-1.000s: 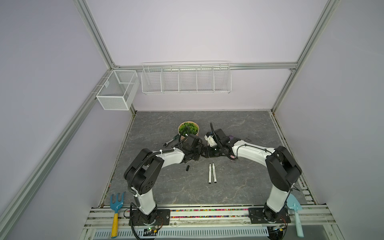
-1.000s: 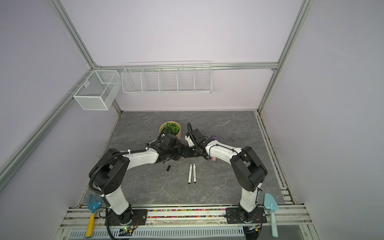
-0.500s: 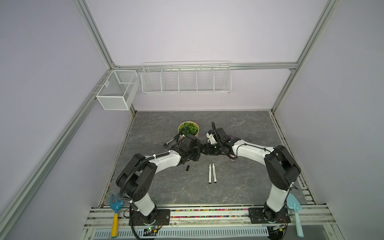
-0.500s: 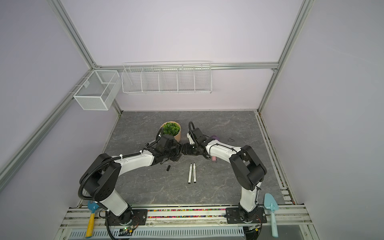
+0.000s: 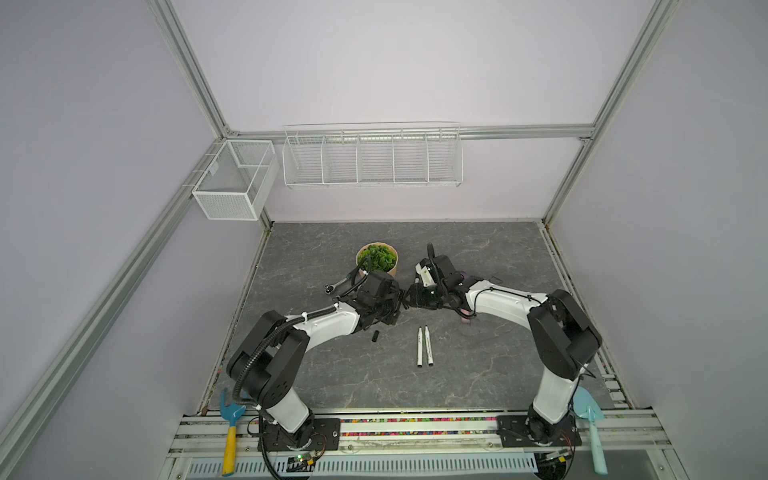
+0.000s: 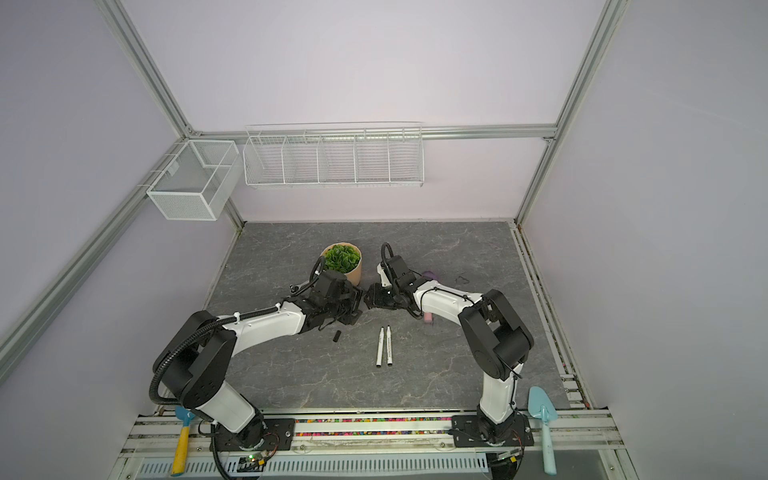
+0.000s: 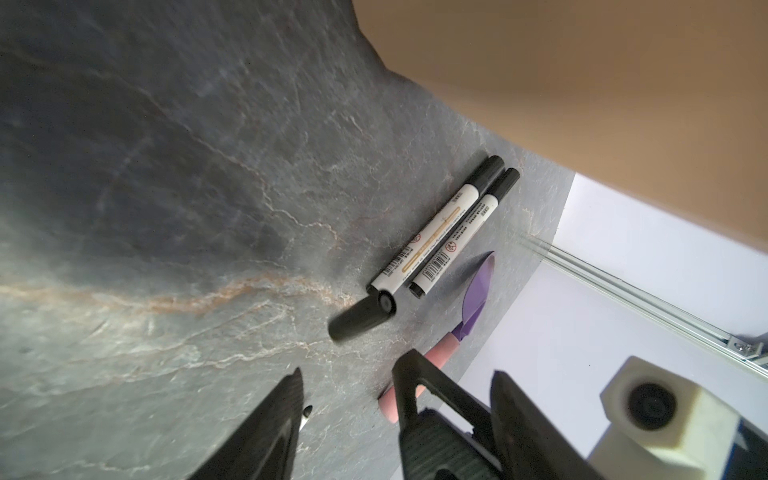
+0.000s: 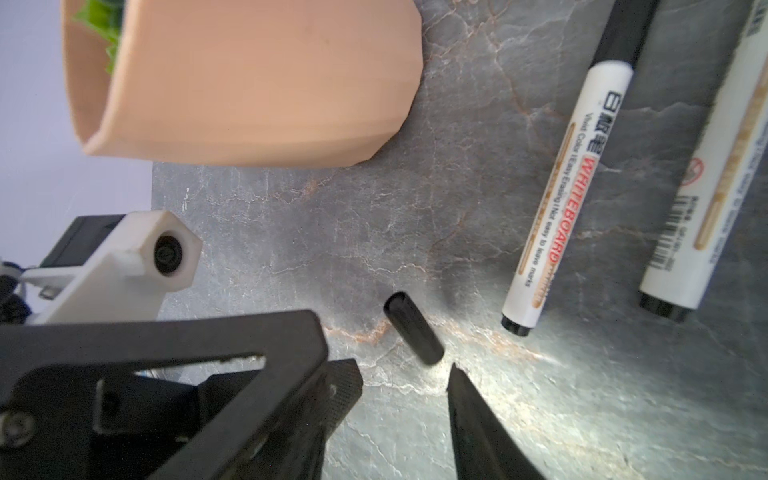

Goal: Insert the pens into the pen caps
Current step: 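Hold the cap in the left gripper while the right gripper moves over markers, then grasp a white marker lying on the table with the right gripper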

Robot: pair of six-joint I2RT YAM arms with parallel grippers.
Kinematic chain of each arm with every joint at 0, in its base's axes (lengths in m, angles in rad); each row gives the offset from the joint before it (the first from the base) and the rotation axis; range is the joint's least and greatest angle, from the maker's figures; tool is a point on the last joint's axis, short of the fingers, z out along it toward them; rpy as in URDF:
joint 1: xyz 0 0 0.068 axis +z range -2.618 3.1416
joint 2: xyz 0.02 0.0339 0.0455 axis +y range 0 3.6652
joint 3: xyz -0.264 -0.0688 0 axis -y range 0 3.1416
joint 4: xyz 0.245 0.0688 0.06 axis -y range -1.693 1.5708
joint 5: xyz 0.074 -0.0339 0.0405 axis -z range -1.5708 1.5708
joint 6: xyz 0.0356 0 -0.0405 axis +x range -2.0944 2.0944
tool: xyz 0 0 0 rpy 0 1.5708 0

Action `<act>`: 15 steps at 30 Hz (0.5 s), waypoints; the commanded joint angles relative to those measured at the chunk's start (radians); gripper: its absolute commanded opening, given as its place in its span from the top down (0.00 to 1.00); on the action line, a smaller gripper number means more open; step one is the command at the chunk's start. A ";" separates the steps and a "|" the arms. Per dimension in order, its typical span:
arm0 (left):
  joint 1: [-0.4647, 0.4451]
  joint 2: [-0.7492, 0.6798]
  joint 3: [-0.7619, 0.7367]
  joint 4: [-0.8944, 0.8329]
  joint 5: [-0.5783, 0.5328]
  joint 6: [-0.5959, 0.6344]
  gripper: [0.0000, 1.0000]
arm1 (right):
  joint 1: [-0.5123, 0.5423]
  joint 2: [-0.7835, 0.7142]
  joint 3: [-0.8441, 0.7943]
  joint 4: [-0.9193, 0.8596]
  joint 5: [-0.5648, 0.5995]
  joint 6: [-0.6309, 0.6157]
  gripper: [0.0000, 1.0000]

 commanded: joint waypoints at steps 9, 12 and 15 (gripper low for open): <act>0.085 -0.104 0.011 -0.188 -0.156 0.247 0.30 | 0.017 -0.125 -0.119 -0.100 0.090 -0.141 0.51; 0.104 -0.134 0.034 -0.261 -0.258 0.396 0.29 | 0.029 -0.204 -0.187 -0.151 0.127 -0.188 0.51; 0.102 -0.134 0.068 -0.307 -0.314 0.552 0.28 | 0.042 -0.246 -0.208 -0.235 0.130 -0.253 0.51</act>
